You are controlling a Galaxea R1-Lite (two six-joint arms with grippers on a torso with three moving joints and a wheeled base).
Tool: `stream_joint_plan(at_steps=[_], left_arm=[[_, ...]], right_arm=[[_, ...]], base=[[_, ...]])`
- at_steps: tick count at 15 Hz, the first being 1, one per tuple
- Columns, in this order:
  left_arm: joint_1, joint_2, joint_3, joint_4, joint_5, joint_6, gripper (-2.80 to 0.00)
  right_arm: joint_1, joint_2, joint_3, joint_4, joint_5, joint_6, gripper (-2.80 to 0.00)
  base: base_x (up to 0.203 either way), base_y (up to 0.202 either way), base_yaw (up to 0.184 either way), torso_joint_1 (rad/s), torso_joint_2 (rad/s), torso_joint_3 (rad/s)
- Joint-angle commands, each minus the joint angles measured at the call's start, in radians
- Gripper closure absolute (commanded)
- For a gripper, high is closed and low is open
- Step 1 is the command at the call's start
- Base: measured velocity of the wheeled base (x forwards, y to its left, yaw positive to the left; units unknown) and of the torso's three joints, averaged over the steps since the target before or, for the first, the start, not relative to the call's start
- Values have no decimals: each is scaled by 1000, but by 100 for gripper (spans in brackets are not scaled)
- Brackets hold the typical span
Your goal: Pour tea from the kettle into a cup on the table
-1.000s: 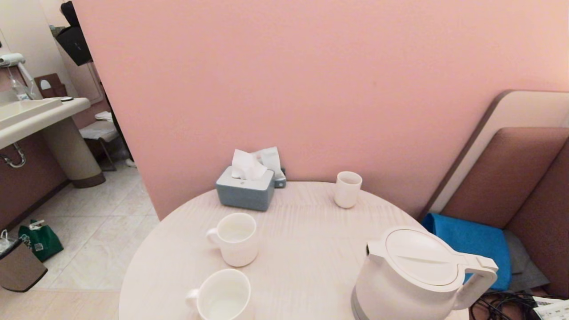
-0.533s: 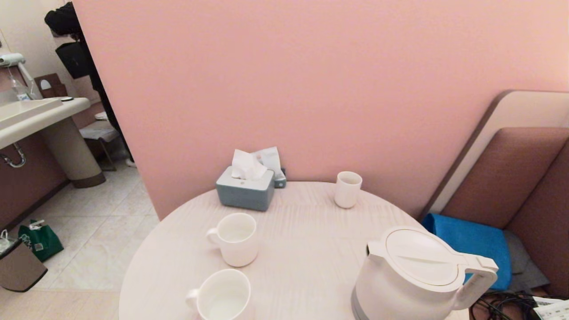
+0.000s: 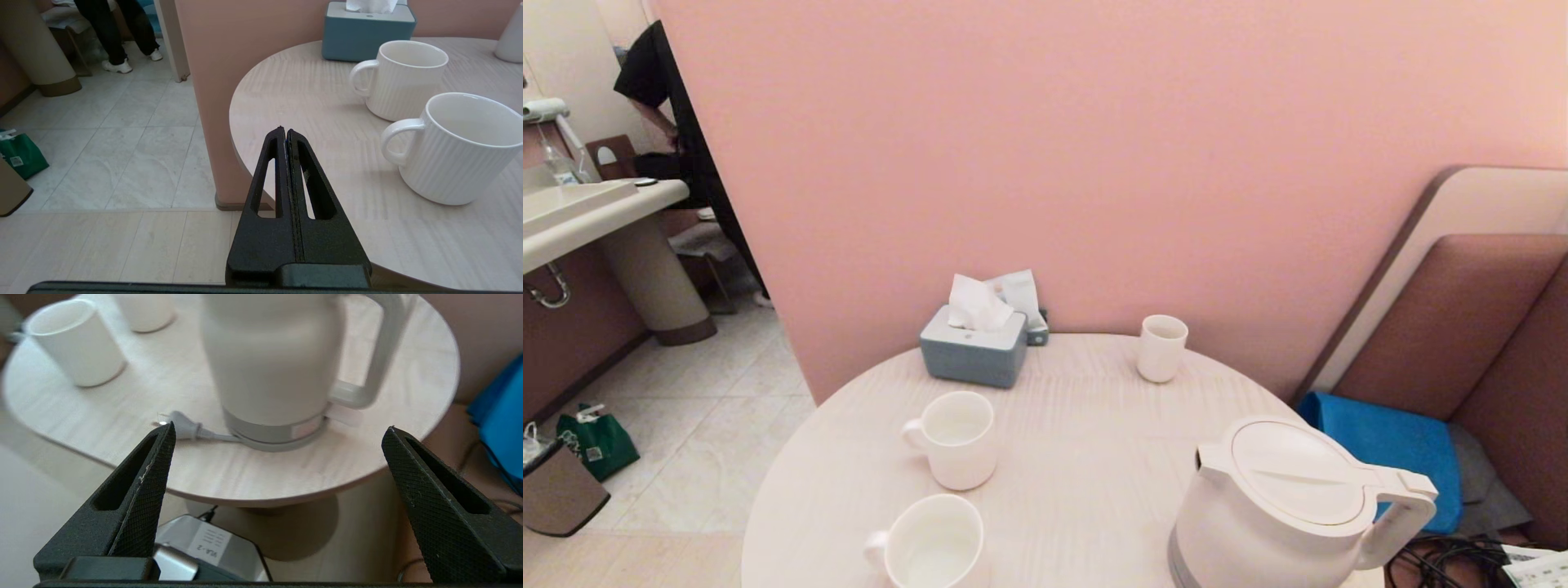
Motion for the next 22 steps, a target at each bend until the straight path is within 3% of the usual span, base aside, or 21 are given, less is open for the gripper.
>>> stream_joint_plan(at_steps=[1, 4, 6, 8, 10, 16, 22], left_arm=[[0, 0, 0, 0, 0, 0, 0], [0, 0, 0, 0, 0, 0, 0], [0, 0, 0, 0, 0, 0, 0], [0, 0, 0, 0, 0, 0, 0], [0, 0, 0, 0, 0, 0, 0], [0, 1, 0, 0, 0, 0, 0], [0, 0, 0, 0, 0, 0, 0]], right_arm=[[10, 59, -11, -1, 6, 0, -280], [5, 0, -2, 0, -20, 3, -280], [-2, -131, 1, 8, -98, 3, -280], [-8, -173, 6, 15, -269, -8, -280], [-10, -173, 49, -32, -379, -30, -280], [-8, -173, 93, -73, -430, -25, -280], [-9, -172, 92, -72, -432, -26, -280]], base=[[0, 0, 0, 0, 0, 0], [0, 0, 0, 0, 0, 0], [0, 0, 0, 0, 0, 0], [0, 0, 0, 0, 0, 0], [0, 0, 0, 0, 0, 0], [0, 0, 0, 0, 0, 0], [0, 0, 0, 0, 0, 0]])
